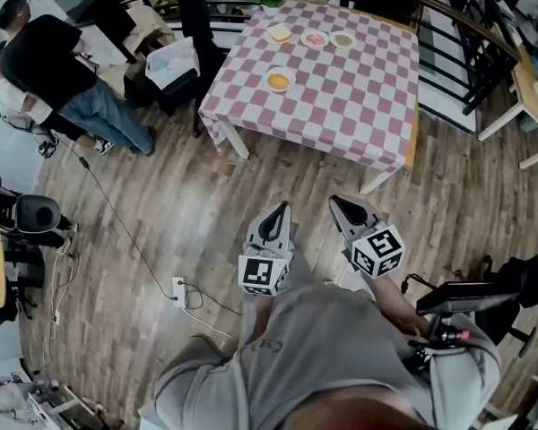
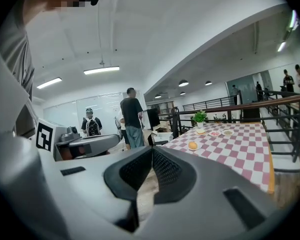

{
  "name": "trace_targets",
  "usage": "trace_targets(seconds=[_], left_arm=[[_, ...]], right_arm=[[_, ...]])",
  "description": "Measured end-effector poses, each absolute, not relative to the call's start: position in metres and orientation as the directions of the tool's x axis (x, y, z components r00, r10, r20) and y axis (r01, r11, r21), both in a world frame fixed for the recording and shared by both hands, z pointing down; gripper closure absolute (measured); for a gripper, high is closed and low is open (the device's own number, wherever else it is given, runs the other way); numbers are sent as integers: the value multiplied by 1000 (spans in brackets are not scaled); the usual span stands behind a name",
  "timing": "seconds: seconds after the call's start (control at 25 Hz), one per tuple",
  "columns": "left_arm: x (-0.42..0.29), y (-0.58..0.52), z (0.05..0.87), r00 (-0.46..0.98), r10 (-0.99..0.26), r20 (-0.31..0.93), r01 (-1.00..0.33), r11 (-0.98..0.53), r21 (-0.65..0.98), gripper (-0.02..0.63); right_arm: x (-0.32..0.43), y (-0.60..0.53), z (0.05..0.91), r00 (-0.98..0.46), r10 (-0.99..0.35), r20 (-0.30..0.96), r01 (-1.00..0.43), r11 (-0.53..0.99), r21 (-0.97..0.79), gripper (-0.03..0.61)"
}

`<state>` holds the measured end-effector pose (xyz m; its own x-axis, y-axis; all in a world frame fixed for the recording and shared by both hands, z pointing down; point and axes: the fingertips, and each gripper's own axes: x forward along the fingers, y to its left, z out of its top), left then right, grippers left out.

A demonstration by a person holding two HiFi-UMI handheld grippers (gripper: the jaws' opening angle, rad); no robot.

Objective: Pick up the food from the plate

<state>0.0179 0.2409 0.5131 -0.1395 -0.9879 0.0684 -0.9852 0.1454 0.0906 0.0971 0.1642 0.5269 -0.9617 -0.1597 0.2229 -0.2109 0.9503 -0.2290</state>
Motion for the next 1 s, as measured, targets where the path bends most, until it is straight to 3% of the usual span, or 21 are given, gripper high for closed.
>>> trace_targets(seconds=[0.36, 0.68, 1.0], left_arm=[[-74, 198, 457, 39, -995, -88, -995, -47, 90, 604], [-112, 172, 491, 137, -989, -53, -982, -142, 127, 604], [-116, 135, 501, 147, -989, -34, -979, -150, 140, 604]], right_arm=[[24, 109, 496, -929, -289, 230, -334, 923, -192, 565], [10, 73, 504, -869, -434, 238, -481, 854, -200, 565], [6, 50, 533, -847, -423, 321, -503, 834, -228, 565]])
